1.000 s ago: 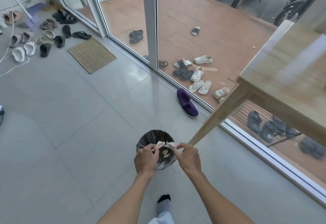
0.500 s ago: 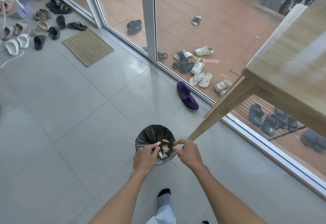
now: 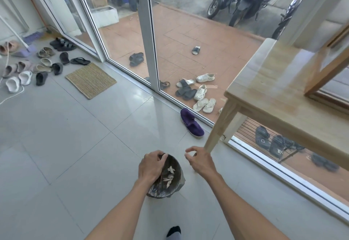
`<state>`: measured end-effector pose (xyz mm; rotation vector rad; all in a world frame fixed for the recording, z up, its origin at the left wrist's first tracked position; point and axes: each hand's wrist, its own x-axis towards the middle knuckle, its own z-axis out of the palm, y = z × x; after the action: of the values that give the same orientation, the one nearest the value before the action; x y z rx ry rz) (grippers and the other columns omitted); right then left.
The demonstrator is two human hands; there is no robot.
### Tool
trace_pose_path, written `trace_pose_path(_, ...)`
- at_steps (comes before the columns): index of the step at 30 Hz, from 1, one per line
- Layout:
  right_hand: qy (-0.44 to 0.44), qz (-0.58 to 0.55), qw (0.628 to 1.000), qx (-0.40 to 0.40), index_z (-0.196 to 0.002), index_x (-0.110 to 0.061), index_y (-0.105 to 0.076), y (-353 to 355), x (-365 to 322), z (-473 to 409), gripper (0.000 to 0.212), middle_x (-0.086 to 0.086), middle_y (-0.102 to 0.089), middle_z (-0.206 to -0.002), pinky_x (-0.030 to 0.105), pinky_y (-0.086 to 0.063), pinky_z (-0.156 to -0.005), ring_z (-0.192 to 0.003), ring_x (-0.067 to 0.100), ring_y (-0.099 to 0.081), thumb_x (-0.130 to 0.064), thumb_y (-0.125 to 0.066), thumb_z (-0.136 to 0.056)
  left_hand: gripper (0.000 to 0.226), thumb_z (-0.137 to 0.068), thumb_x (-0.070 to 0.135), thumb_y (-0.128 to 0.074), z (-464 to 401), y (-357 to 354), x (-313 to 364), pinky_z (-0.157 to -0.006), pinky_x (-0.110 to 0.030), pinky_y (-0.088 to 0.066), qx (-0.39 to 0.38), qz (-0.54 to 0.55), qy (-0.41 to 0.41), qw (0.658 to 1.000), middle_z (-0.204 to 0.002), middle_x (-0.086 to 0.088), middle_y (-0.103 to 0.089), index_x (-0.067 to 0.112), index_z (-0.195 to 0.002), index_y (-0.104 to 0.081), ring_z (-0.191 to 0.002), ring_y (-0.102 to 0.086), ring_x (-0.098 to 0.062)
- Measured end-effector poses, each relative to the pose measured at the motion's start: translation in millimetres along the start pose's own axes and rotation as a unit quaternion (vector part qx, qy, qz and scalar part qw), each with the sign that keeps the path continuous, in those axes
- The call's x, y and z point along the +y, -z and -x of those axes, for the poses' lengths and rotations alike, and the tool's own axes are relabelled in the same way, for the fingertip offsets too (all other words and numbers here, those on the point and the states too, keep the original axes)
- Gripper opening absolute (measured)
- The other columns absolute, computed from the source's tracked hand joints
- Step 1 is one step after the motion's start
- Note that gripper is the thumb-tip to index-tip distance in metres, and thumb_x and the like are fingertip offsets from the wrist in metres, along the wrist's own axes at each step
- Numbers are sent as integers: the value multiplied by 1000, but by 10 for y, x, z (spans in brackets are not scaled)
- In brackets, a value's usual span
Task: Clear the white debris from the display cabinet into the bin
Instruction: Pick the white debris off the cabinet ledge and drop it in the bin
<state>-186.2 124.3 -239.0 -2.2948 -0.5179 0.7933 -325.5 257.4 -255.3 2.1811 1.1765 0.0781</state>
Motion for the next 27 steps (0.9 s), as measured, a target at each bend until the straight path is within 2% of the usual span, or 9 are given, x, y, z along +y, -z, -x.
trace_pose_path(3,35,7,999,21,-98,-33,-71,326,-188,49,16,-10,-67,-68,21,-50,-64,-66,2,-63,-38,-65,-84,35,-90,53,-52,-43,221,352,-74,-35,-54,25,2,-32,999,-82,6,-71,29,-108,-69,-81,-66,-17)
trace_pose_path(6,81,11,996,47,-102,-28,-73,716,-464,113,19,-9,-67,-80,15,-45,-60,-68,0,-61,-36,-65,-86,36,-90,53,-53,-49,483,741,-74,-34,-54,49,5,-68,997,-83,4,-72,28,-110,-69,-81,-66,-17)
trace_pose_path(8,107,14,991,75,-101,-27,-73,1018,-660,189,19,-6,-67,-89,20,-46,-66,-77,7,-63,-34,-66,-86,35,-90,53,-55,-30,677,1052,-74,-34,-53,62,0,-99,993,-86,3,-73,28,-109,-70,-82,-67,-18)
trace_pose_path(11,125,4,985,117,-98,-30,-74,1429,-877,273,18,-3,-73,-90,28,-53,-77,-85,14,-68,-35,-68,-82,34,-89,52,-56,15,946,1511,-75,-34,-53,83,0,-142,986,-88,1,-74,28,-107,-71,-84,-68,-20)
trace_pose_path(15,141,5,979,146,-103,-31,-73,1851,-991,377,22,-6,-74,-105,26,-53,-81,-91,13,-70,-39,-69,-83,30,-89,48,-59,62,1129,1980,-76,-33,-51,108,0,-178,978,-98,-1,-75,26,-105,-72,-92,-68,-24)
trace_pose_path(18,136,3,973,184,-103,-31,-72,2230,-933,550,19,0,-74,-102,26,-54,-76,-84,15,-70,-36,-68,-85,31,-90,49,-58,158,1124,2363,-74,-35,-54,110,12,-230,967,-93,-3,-75,24,-102,-72,-86,-69,-24)
trace_pose_path(23,94,13,962,256,-101,-30,-72,2843,-578,838,20,4,-74,-92,34,-56,-80,-87,21,-70,-38,-67,-82,30,-89,51,-56,311,872,2997,-71,-34,-54,88,9,-292,952,-85,3,-73,28,-101,-71,-81,-68,-20)
trace_pose_path(27,49,13,946,321,-102,-27,-73,3304,-168,1074,26,1,-74,-106,29,-50,-84,-101,20,-67,-41,-65,-82,28,-92,48,-57,536,536,3546,-64,-29,-47,67,3,-346,936,-86,0,-73,25,-100,-71,-81,-67,-19)
